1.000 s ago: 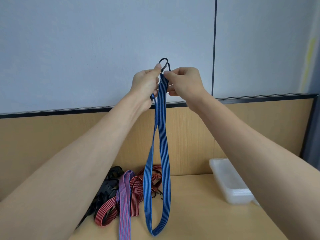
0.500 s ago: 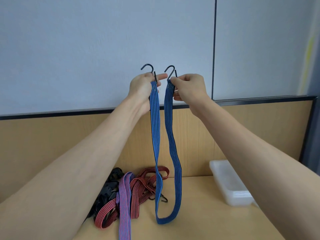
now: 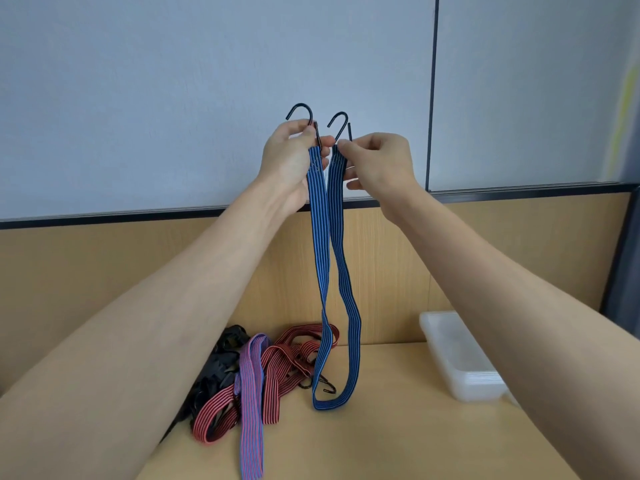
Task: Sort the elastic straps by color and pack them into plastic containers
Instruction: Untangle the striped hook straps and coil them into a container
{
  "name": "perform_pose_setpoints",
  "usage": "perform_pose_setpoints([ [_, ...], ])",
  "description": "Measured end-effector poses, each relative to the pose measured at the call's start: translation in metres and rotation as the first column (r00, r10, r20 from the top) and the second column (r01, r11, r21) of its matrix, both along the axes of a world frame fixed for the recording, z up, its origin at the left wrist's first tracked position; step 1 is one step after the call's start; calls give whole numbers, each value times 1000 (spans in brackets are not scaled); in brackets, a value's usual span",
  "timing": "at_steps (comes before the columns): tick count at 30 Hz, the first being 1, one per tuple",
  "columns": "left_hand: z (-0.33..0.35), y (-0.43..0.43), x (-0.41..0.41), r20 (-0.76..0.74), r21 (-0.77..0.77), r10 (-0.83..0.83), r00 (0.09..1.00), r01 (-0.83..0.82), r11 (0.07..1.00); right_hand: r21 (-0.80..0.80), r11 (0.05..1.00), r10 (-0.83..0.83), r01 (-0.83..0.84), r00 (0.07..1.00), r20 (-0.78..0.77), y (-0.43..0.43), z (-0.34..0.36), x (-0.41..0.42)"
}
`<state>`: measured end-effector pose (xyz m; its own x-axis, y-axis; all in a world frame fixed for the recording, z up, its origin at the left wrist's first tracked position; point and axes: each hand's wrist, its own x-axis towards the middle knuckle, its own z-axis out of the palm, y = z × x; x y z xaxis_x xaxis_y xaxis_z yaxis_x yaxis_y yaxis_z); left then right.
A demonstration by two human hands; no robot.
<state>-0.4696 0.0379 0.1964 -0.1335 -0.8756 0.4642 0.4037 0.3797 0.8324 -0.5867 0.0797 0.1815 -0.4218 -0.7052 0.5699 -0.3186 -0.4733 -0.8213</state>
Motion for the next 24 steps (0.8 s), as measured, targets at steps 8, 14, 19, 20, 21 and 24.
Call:
perform_pose_setpoints([
  [8,1,7,-5,-47,62,-92,995,94,994,-57,998,12,-10,999,41,1,-2,4],
  [14,0,13,-5,-96,77,-42,994,50,996,-154,983,-88,97,994,65,2,-1,10],
  [19,-1,17,-10,-32,55,-17,999,19,998,-225,965,-144,137,990,-15,4,-2,15],
  [20,-1,17,-11,-18,56,-29,999,30,998,-237,961,-151,141,988,-24,4,-3,16],
  [21,-1,18,-11,-5,57,-49,999,49,997,-246,959,-153,141,988,-31,4,-4,16],
  [24,-2,21,-8,0,105,-176,984,175,979,-256,958,-151,128,986,-73,2,-9,16],
])
